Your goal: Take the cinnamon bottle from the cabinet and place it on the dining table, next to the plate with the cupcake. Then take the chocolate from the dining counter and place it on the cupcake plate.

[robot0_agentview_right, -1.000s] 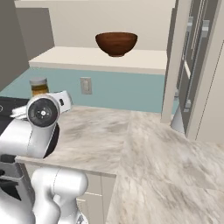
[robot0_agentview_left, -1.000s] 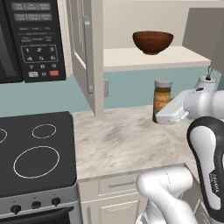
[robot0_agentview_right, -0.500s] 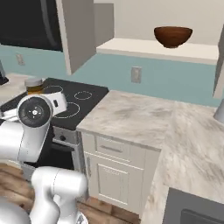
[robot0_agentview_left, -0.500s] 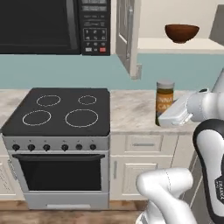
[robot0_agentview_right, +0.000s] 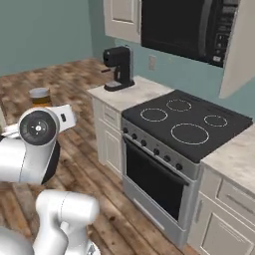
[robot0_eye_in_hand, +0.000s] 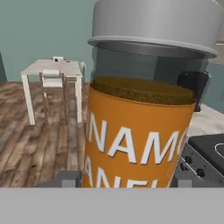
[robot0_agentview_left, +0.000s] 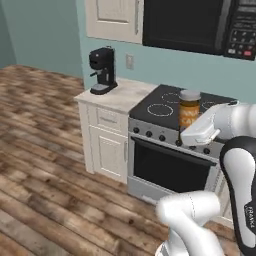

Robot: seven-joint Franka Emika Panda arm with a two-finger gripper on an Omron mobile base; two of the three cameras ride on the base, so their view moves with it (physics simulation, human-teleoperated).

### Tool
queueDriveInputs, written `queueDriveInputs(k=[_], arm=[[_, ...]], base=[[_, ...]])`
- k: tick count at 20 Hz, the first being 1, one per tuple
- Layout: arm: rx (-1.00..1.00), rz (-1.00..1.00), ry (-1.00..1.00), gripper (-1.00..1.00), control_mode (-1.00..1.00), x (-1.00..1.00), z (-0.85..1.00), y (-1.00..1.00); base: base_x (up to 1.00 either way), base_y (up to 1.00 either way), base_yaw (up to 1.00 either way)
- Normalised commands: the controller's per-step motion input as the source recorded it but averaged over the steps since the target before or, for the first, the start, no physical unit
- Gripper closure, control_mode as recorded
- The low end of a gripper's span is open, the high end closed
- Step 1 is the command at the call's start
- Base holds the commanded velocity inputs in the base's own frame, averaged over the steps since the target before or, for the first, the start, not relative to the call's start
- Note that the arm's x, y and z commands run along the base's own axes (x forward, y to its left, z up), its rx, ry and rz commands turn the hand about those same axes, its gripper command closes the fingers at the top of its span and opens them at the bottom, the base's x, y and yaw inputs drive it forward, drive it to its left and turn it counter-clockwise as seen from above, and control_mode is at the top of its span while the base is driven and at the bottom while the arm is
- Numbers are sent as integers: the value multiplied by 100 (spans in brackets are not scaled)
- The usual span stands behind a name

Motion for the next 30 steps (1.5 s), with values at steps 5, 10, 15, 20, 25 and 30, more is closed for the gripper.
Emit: queueDriveInputs(k=[5, 10, 15, 20, 25, 30], arm=[[0, 0, 0, 100, 100, 0, 0, 0], [0, 0, 0, 100, 100, 0, 0, 0], [0, 0, 0, 100, 100, 0, 0, 0], [0, 0, 0, 100, 100, 0, 0, 0], [0, 0, 0, 100, 100, 0, 0, 0], [0, 0, 0, 100, 100, 0, 0, 0]], base=[[-1, 93, 80], [25, 81, 68], [94, 99, 35], [100, 100, 18], [100, 99, 11], [100, 69, 2]])
